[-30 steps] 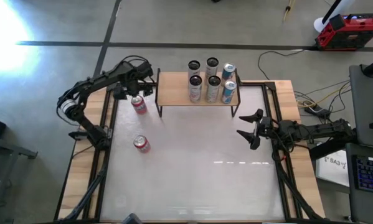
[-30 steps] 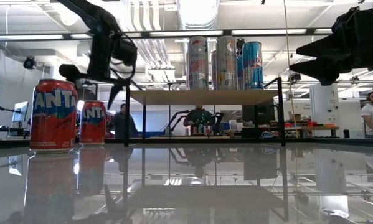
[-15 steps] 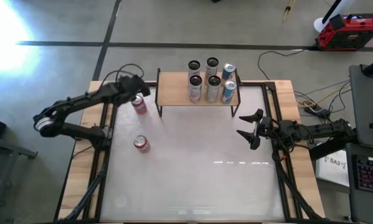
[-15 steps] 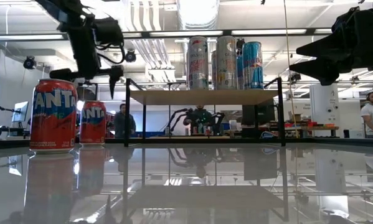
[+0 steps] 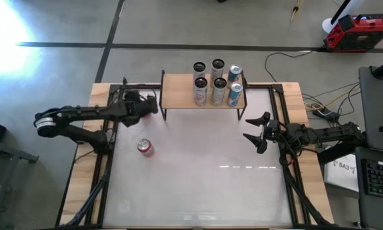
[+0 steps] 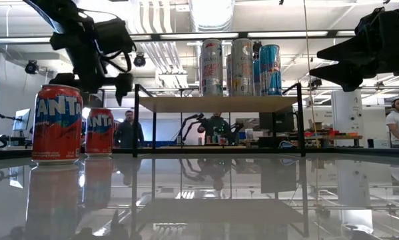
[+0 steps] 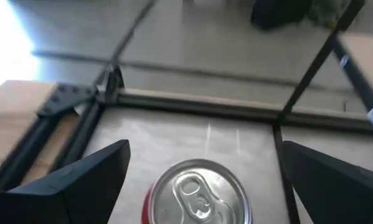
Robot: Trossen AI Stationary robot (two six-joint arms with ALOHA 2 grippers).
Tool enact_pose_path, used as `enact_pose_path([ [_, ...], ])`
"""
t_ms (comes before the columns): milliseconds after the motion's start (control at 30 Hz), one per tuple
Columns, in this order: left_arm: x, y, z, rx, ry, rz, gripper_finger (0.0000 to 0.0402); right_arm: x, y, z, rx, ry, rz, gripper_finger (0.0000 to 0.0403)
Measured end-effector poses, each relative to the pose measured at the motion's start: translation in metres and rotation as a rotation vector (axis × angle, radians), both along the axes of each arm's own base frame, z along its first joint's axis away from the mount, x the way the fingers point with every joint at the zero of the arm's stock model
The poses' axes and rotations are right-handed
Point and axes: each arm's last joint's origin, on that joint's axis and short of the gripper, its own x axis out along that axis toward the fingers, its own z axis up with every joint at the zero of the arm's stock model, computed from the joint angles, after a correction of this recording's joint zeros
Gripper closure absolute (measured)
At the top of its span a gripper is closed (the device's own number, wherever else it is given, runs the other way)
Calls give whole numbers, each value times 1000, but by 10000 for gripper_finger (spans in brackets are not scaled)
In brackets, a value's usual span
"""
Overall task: Place canned beverage on shelf
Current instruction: Put the top orange soda can on the shelf
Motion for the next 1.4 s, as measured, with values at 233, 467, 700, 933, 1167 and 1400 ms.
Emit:
enact_pose_path([
  [233, 2, -23, -9, 200, -27, 59, 2, 0, 0, 0, 0, 0, 0, 69],
  [467, -3, -34, -38, 260, 14, 42, 2, 0, 0, 0, 0, 0, 0, 69],
  [700, -5, -39, -67, 357, -4, 64, 2, 0, 0, 0, 0, 0, 0, 69],
  [933, -1, -38, -90, 407, 61, 75, 2, 0, 0, 0, 0, 0, 0, 69],
  [1167, 1, -38, -107, 416, 57, 87, 2, 0, 0, 0, 0, 0, 0, 69],
  [1400, 0, -38, -114, 466, 46, 110, 5, 0, 0, 0, 0, 0, 0, 69],
])
